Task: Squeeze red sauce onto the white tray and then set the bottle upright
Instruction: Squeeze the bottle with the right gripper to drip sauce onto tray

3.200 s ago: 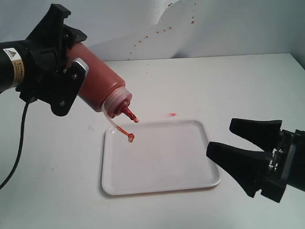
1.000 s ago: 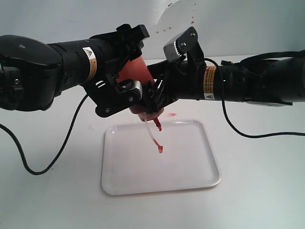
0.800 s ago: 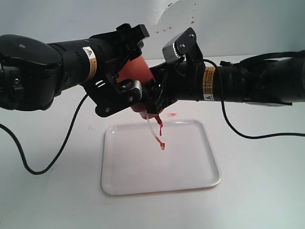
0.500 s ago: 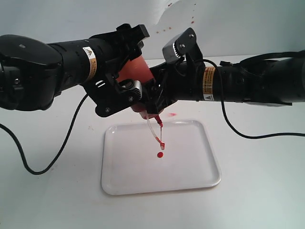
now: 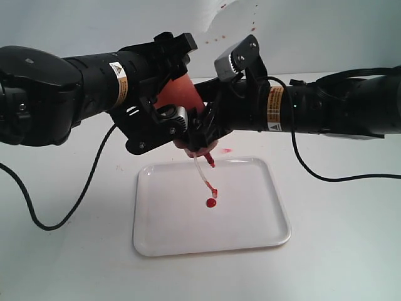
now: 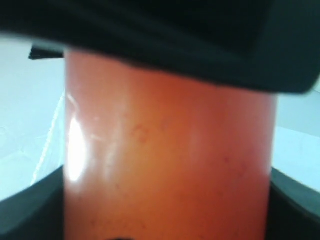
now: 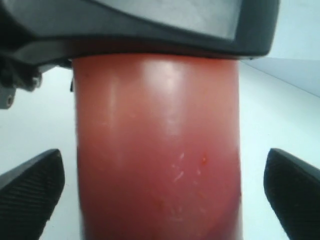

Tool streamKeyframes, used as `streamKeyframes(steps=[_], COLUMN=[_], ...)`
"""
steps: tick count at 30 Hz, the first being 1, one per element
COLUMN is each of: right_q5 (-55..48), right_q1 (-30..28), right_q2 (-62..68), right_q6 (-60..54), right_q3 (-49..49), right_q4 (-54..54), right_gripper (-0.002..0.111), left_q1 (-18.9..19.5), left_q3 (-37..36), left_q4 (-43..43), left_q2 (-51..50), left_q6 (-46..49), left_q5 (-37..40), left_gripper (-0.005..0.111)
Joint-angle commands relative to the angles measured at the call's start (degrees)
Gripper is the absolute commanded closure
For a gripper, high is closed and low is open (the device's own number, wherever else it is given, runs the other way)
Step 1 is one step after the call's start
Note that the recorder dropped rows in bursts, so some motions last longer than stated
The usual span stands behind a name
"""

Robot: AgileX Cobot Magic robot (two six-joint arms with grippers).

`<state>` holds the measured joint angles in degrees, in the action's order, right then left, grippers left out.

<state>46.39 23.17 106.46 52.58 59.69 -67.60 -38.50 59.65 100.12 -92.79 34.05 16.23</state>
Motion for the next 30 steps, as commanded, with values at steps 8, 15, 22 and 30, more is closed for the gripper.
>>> streamKeyframes(steps=[8,15,22,30], right_q5=[2.0,2.0,3.7,4.1], right_q1=[-0.3,-0.3,-0.3,-0.3], right_q2=[0.3,0.3,0.3,0.3], right_q6=[-0.1,0.2,0.2,0.2], right_q3=[0.4,0.4,0.4,0.4], right_q4=[0.5,0.5,0.5,0.5], right_gripper=[0.091,0.108,0.101,0.018], left_q1=[-0.4,-0.4,-0.4,-0.4], left_q3=[0.6,0.6,0.6,0.6], left_q4=[-0.2,-0.2,-0.2,-0.2], left_q2=[0.5,0.5,0.5,0.5], left_q6=[-0.6,-0.6,-0.6,-0.6], left_q5=[0.6,0.7,1.9,3.2], left_gripper=[0.107,0.107,0.107,0.107])
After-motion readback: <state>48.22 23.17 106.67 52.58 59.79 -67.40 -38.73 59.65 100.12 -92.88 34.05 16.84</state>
